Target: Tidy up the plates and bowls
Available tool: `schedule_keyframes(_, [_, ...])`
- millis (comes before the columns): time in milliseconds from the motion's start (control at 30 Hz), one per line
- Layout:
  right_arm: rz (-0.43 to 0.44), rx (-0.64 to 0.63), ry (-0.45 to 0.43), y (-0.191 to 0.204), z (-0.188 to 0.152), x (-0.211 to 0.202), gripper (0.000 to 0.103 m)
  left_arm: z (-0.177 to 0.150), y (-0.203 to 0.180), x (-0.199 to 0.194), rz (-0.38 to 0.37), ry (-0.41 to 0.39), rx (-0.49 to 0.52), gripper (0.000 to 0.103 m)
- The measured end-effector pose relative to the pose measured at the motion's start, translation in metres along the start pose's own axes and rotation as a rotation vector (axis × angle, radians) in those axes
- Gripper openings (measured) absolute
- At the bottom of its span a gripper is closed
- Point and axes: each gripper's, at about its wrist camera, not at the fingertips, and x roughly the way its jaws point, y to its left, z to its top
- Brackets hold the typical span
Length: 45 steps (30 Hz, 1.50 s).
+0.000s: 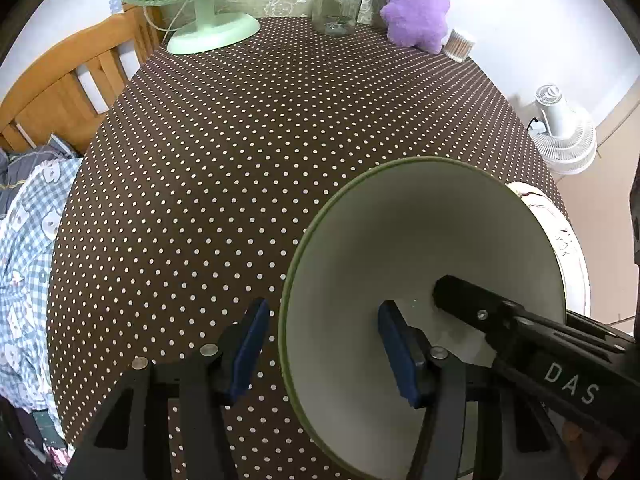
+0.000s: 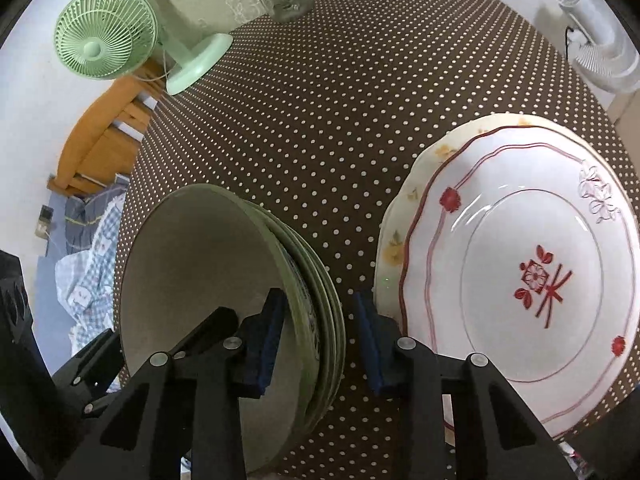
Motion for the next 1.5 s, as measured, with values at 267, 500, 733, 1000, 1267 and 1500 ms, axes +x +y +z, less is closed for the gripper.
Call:
schedule_keyframes(267, [0.003, -0.003, 0.014, 0.007, 0.001, 0.004, 0.039, 0.002, -0.006, 0.001, -0.003, -0.005, 0.012, 0.048])
schedule_keyframes(500, [-0.036, -0.005, 0.029, 0.017, 0.006, 0.005, 0.039, 0.003, -0.001, -0.002, -0.023, 0.009, 0.007, 0.045])
schedule_keyframes(733, [-0.046, -0.006, 0.026, 0.027, 0.006, -0.002, 0.039, -0.002, 0.005, -0.021, -0.033, -0.014, 0.006, 0.044])
schedule_keyframes(1000, [-0.059, 0.010, -0.035, 0.027, -0.002, -0.033, 0.039, -0.005, -0.002, -0.048, -0.057, -0.055, 0.039, 0.043])
schedule_keyframes(1267, [-0.051, 0.020, -0.099, 0.014, -0.001, -0.070, 0.039, 0.001, -0.028, -0.073, -0.053, -0.117, 0.083, 0.043])
schedule_keyframes(1500, [-0.035, -0.032, -0.137, 0.001, 0.008, -0.096, 0.039, 0.001, -0.054, -0.086, -0.036, -0.156, 0.051, 0.043])
